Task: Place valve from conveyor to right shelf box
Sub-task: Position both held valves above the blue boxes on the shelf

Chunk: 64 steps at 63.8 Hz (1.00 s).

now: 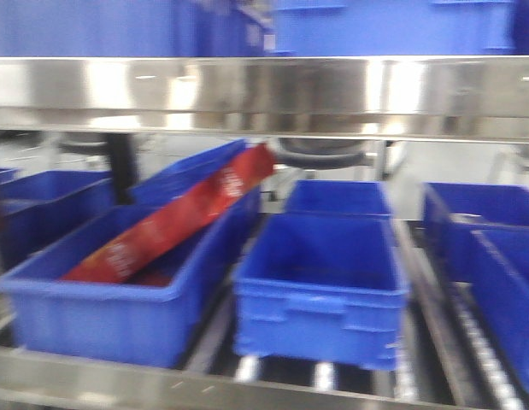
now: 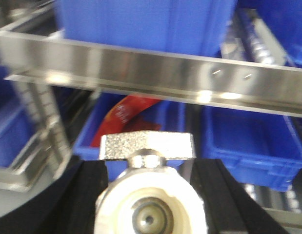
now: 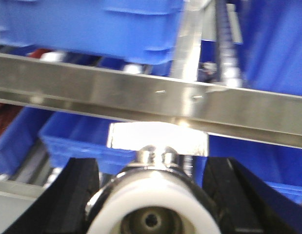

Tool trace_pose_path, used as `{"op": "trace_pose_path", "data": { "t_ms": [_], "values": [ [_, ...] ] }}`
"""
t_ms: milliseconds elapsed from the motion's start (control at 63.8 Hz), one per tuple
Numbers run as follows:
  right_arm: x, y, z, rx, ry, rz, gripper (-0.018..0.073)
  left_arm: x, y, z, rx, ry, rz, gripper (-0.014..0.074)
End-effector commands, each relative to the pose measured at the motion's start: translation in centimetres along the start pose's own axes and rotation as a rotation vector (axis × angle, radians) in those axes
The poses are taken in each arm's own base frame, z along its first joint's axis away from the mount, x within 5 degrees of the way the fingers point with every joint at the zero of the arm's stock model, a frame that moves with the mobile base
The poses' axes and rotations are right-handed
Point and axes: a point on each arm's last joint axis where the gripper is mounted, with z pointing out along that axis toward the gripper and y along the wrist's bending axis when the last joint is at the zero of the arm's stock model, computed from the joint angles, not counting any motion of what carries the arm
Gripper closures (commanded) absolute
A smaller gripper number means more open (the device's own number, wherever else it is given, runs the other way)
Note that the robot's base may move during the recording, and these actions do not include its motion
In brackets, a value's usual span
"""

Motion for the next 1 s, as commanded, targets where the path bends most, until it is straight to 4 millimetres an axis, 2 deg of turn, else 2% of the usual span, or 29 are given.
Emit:
{"op": "trace_pose_path", "data": {
  "t_ms": [0,988],
  "values": [
    [-0.99,-0.03,-0.60,0.007,-0.096,-0.005,0.0723,-0.66,-0.10,-0.41,0.004,-0.066,-0.001,0.0708],
    [-1.03,-0.04,-0.59,0.007,-0.100,-0.005,0.0723,-0.93,-0.07,-0.43,0.000,-0.096,-0.001,0.0708]
  ]
}}
